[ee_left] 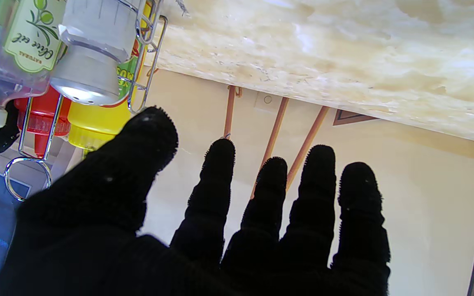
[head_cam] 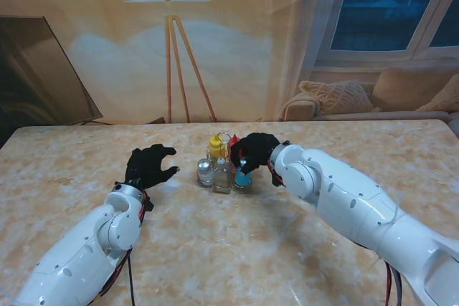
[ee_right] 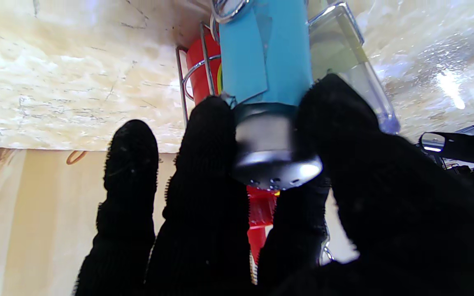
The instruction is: Place the seasoning bottles into the rack
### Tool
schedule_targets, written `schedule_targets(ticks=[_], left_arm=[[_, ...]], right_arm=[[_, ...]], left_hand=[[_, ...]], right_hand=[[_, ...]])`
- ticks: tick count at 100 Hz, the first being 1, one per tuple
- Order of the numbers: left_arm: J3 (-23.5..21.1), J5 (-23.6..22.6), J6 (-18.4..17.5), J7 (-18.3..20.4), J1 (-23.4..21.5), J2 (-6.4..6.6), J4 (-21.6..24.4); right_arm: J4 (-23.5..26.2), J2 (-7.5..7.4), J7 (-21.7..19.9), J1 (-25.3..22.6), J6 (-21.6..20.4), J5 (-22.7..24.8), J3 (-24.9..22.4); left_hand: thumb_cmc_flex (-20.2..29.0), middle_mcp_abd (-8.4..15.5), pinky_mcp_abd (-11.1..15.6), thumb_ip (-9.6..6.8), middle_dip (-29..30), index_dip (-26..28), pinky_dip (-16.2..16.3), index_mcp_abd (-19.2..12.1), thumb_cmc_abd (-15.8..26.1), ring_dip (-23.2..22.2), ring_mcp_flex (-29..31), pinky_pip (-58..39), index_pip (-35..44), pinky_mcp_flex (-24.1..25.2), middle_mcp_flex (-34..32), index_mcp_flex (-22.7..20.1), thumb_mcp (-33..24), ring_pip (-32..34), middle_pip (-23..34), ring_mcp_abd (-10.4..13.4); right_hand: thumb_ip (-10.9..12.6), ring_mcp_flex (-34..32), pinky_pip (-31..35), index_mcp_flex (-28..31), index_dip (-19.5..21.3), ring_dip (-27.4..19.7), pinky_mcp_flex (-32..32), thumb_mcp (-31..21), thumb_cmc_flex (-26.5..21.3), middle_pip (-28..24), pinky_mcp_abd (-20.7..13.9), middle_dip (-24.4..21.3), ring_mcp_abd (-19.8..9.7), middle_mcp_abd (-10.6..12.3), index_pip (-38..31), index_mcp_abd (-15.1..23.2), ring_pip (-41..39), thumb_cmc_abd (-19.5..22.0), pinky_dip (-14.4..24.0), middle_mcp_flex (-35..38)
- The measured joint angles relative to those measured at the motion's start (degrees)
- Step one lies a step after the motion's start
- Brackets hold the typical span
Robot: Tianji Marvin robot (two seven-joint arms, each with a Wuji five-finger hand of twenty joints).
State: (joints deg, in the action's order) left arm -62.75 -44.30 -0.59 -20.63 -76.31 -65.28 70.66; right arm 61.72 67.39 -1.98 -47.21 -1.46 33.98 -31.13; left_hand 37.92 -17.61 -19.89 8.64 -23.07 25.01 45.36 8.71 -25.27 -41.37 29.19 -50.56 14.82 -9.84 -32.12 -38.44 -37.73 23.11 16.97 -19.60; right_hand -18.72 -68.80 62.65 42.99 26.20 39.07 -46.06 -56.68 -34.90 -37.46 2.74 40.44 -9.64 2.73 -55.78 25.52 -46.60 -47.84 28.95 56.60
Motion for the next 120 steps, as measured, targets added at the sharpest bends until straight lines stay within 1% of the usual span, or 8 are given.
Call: schedule_targets(ticks=[26,46,77,80,93,96,106,120], left_arm=[[0.0,0.0,0.0,0.0,0.0,0.00,0.0],[0.0,0.0,0.0,0.0,0.0,0.00,0.0],[0.0,0.0,0.0,0.0,0.0,0.00,0.0],[0.0,0.0,0.0,0.0,0.0,0.00,0.0],[0.0,0.0,0.0,0.0,0.0,0.00,0.0],[0.0,0.0,0.0,0.0,0.0,0.00,0.0],[0.0,0.0,0.0,0.0,0.0,0.00,0.0],[0.0,0.0,0.0,0.0,0.0,0.00,0.0]], right_arm=[[-1.2,0.54,0.1,1.0,-0.2,-0.4,1.4],[-1.3,0.51,-0.3,1.0,-0.8,-0.4,1.4],[-1.2,0.41,-1.6,0.9,-1.2,-0.9,1.3],[-1.2,0.40,-1.7,0.9,-1.2,-1.0,1.3],[-1.0,0.35,-2.1,0.5,-1.2,-1.3,0.6],[-0.8,0.31,-2.2,0.3,-1.2,-1.3,0.4],[-0.1,0.00,-2.5,-0.2,-1.2,-1.2,-0.2],[0.3,-0.19,-2.7,-0.6,-1.1,-1.3,-0.9]], left_hand=[[0.0,0.0,0.0,0.00,0.0,0.0,0.0,0.0,0.0,0.0,0.0,0.0,0.0,0.0,0.0,0.0,0.0,0.0,0.0,0.0],[0.0,0.0,0.0,0.00,0.0,0.0,0.0,0.0,0.0,0.0,0.0,0.0,0.0,0.0,0.0,0.0,0.0,0.0,0.0,0.0],[0.0,0.0,0.0,0.00,0.0,0.5,0.0,0.0,0.0,0.0,0.0,0.0,0.0,0.0,0.0,0.0,0.0,0.0,0.0,0.0],[0.0,0.0,0.0,0.00,0.0,0.5,0.0,0.0,0.0,0.0,0.0,0.0,0.0,0.0,0.0,0.0,0.0,0.0,0.0,0.0],[0.0,0.0,0.0,0.00,0.0,0.5,0.0,0.0,0.0,0.0,0.0,0.0,0.0,0.0,0.0,0.0,0.0,0.0,0.0,0.0],[0.0,0.0,0.0,0.00,0.0,0.5,0.0,0.0,0.0,0.0,0.0,0.0,0.0,0.0,0.0,0.0,0.0,0.0,0.0,0.0],[0.0,0.0,0.0,0.00,0.0,0.5,0.0,0.0,0.0,0.0,0.0,0.0,0.0,0.0,0.0,0.0,0.0,0.0,0.0,0.0],[0.0,0.0,0.0,0.00,0.0,0.5,0.0,0.0,0.0,0.0,0.0,0.0,0.0,0.0,0.0,0.0,0.0,0.0,0.0,0.0]], right_hand=[[0.0,0.2,0.0,0.0,-0.2,0.0,0.8,0.0,0.8,-1.2,0.0,0.0,-0.1,-0.3,0.0,-0.1,0.0,0.1,0.2,0.0],[0.0,1.7,-0.1,-0.1,-0.3,-0.1,2.1,0.0,2.3,-1.9,0.1,0.0,-0.2,-0.3,0.0,-0.2,0.1,0.2,0.6,-0.1],[0.0,3.7,-0.7,-0.8,-1.1,-0.9,4.3,1.9,5.4,-2.6,0.8,0.0,-0.2,-0.4,0.0,-2.4,2.0,3.5,0.6,-0.8],[0.0,3.9,-0.7,-0.8,-1.1,-0.9,4.7,2.1,6.3,-2.7,0.9,-0.9,-0.1,-0.4,0.0,-2.8,2.2,4.8,0.6,-1.0],[0.0,5.1,-0.8,-1.1,-1.1,-1.6,5.7,2.7,6.0,-2.7,1.9,-1.2,0.4,-0.4,0.0,-3.3,2.9,5.7,0.6,-1.9],[0.0,5.4,-0.8,-1.3,-1.1,-1.7,6.1,2.8,6.0,-2.5,1.9,-2.6,0.6,-0.4,0.0,-3.6,3.2,5.7,0.6,-2.1],[0.0,5.4,-0.8,-1.4,-1.1,-2.4,6.5,3.0,6.0,-2.0,2.0,-2.9,0.9,-0.4,0.1,-3.9,3.8,6.3,0.6,-2.3],[0.0,5.5,-0.8,-1.9,-0.9,-4.2,7.0,3.6,6.5,-1.0,3.1,-5.5,1.3,-0.3,0.2,-4.5,5.9,7.6,0.6,-2.7]])
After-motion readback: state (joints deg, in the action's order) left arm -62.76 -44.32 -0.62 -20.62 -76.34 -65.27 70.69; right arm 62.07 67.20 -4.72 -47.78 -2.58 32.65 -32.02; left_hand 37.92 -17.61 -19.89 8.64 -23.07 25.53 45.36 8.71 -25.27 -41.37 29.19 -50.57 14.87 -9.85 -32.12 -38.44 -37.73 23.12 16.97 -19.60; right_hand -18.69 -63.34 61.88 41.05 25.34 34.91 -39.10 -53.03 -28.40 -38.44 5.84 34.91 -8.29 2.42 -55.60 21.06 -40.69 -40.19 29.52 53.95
